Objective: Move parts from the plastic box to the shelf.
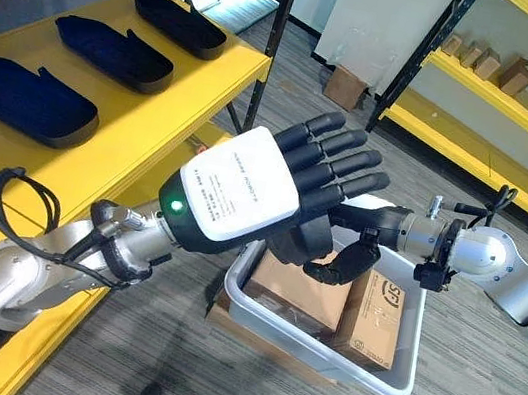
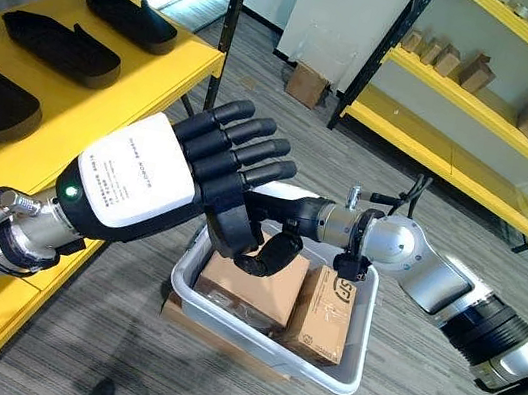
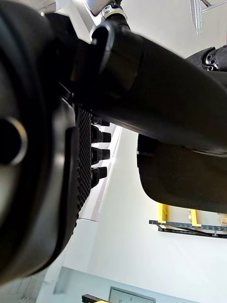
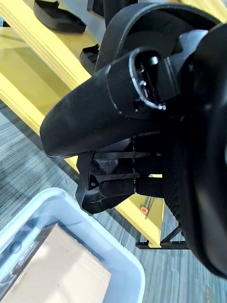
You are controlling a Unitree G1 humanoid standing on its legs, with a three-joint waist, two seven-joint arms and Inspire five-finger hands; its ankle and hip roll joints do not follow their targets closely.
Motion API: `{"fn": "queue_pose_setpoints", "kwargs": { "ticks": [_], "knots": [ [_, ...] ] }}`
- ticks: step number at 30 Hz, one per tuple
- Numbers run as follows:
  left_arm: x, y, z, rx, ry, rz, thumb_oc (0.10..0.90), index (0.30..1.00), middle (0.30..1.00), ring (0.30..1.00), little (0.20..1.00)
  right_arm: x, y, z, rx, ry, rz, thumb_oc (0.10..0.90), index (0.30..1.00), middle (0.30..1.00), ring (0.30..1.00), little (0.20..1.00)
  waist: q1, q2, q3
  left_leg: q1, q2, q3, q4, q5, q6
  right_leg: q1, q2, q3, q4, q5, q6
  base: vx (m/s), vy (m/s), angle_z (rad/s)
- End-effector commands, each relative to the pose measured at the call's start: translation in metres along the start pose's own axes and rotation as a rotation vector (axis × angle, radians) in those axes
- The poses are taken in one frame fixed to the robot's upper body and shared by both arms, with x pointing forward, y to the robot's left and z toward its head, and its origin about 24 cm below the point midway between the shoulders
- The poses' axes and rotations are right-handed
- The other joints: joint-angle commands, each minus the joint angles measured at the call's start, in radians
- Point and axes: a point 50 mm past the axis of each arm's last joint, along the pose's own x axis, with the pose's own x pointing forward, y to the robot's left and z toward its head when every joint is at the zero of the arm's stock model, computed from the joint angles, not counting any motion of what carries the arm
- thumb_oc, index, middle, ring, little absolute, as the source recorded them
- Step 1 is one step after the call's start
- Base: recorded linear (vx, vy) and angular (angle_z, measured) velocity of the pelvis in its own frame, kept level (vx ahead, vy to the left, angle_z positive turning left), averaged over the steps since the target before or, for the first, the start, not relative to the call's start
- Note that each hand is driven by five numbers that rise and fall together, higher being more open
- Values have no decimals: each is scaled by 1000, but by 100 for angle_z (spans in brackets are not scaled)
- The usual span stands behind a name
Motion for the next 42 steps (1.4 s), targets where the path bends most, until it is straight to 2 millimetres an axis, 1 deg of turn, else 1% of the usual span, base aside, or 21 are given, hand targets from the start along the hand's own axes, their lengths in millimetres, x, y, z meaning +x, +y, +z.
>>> {"fn": "queue_pose_setpoints", "kwargs": {
  "ticks": [1,3,4,6,7,8,11,13,18,19,21,22,23,25,28,30,31,33,38,39,42],
  "knots": [
    [8,15,-2,-44,-13,111,900,1000,1000,1000,1000,1,-50,39,-104,-158,-176,400,300,300,300,300,-9,0,-106,114,62,55,-10,-154,3,-4,-100,89,5,2,108,3,-1,-6],
    [7,12,-3,-59,-5,96,900,1000,1000,1000,1000,1,-50,38,-100,-154,-178,400,300,300,300,300,-10,-2,-104,111,60,55,-10,-145,4,-7,-101,90,8,8,106,-12,-4,-8],
    [6,11,-3,-63,-2,86,900,1000,1000,1000,1000,1,-49,37,-97,-156,-176,400,300,300,300,300,-10,0,-106,116,64,56,-10,-156,4,-1,-98,90,6,0,107,-34,-3,-5],
    [5,9,-1,-80,-2,69,900,1000,1000,1000,1000,1,-49,37,-96,-151,-175,400,300,300,300,300,-10,-1,-105,111,60,56,-10,-145,4,-7,-101,92,8,7,104,1,0,-2],
    [5,9,-1,-81,-2,68,900,1000,1000,1000,1000,1,-49,37,-95,-151,-174,400,300,300,300,300,-10,2,-107,116,63,57,-10,-156,4,-1,-98,91,6,0,106,0,0,0],
    [5,8,-1,-86,-1,61,900,1000,1000,1000,1000,1,-49,36,-92,-147,-175,400,300,300,300,300,-10,0,-105,111,60,56,-10,-145,5,-6,-101,93,7,7,104,0,0,0],
    [4,7,0,-101,-6,37,900,1000,1000,1000,1000,1,-48,34,-82,-139,-171,400,300,300,300,300,-11,5,-108,115,63,58,-10,-154,5,-1,-98,91,5,0,106,11,0,-1],
    [4,6,1,-110,-13,22,900,1000,1000,1000,1000,1,-48,33,-76,-138,-172,400,300,300,300,300,-13,4,-106,111,59,57,-10,-144,6,-8,-101,92,7,7,104,-15,1,-1],
    [4,4,4,-131,-25,0,900,1000,1000,1000,1000,2,-47,31,-71,-132,-171,400,300,300,300,300,-15,9,-110,115,61,59,-10,-153,7,-3,-98,94,5,0,106,-7,0,0],
    [4,3,5,-137,-30,-11,900,1000,1000,1000,1000,3,-47,31,-71,-131,-168,400,300,300,300,300,-16,9,-107,111,58,58,-10,-143,7,-8,-100,95,8,7,104,0,0,0],
    [4,1,6,-151,-32,-24,900,1000,1000,1000,1000,3,-47,30,-66,-130,-167,400,300,300,300,300,-17,12,-110,114,61,58,-10,-152,8,-3,-98,95,5,0,105,0,0,0],
    [4,0,6,-161,-31,-30,567,533,533,533,533,3,-46,30,-61,-130,-166,400,300,300,300,300,-18,11,-108,110,58,57,-10,-142,8,-8,-100,95,8,7,104,0,0,0],
    [3,-1,6,-167,-32,-38,400,300,300,300,300,2,-46,29,-58,-126,-167,400,300,300,300,300,-18,12,-110,114,61,57,-10,-151,8,-3,-98,95,6,0,106,0,0,0],
    [3,-2,6,-169,-32,-44,400,300,300,300,300,3,-46,28,-59,-123,-166,400,300,300,300,300,-18,10,-108,111,59,57,-10,-142,8,-8,-100,96,8,7,104,0,0,0],
    [4,-3,8,-183,-43,-67,400,300,300,300,300,5,-45,30,-62,-129,-154,400,300,300,300,300,-20,12,-111,115,61,59,-10,-151,8,-4,-97,98,5,0,105,0,0,0],
    [4,-4,8,-185,-48,-71,400,300,300,300,300,5,-46,31,-63,-130,-153,400,300,300,300,300,-20,10,-109,110,58,58,-10,-142,8,-8,-99,99,7,6,104,-17,-1,-1],
    [5,-4,8,-187,-54,-79,400,300,300,300,300,6,-46,32,-68,-133,-150,400,300,300,300,300,-20,12,-111,114,61,59,-10,-151,8,-4,-96,99,6,0,105,-46,-4,0],
    [5,-4,8,-187,-55,-79,400,300,300,300,300,6,-47,32,-68,-134,-152,400,300,300,300,300,-21,9,-110,109,57,58,-10,-141,9,-9,-99,100,8,6,104,-19,-1,0],
    [5,-4,7,-188,-48,-78,400,300,300,300,300,7,-47,32,-64,-135,-152,400,300,300,300,300,-21,9,-111,109,58,58,-10,-141,9,-9,-98,101,7,7,102,0,0,0],
    [4,-5,7,-189,-43,-80,400,300,300,300,300,6,-47,32,-65,-136,-153,400,300,300,300,300,-21,11,-115,113,62,57,-10,-150,8,-3,-96,99,5,-1,104,0,0,0],
    [2,-5,6,-190,-28,-78,400,300,300,300,300,5,-46,30,-59,-131,-155,400,300,300,300,300,-20,8,-115,110,59,57,-10,-142,8,-7,-98,101,7,7,102,-13,-1,0]
  ]
}}
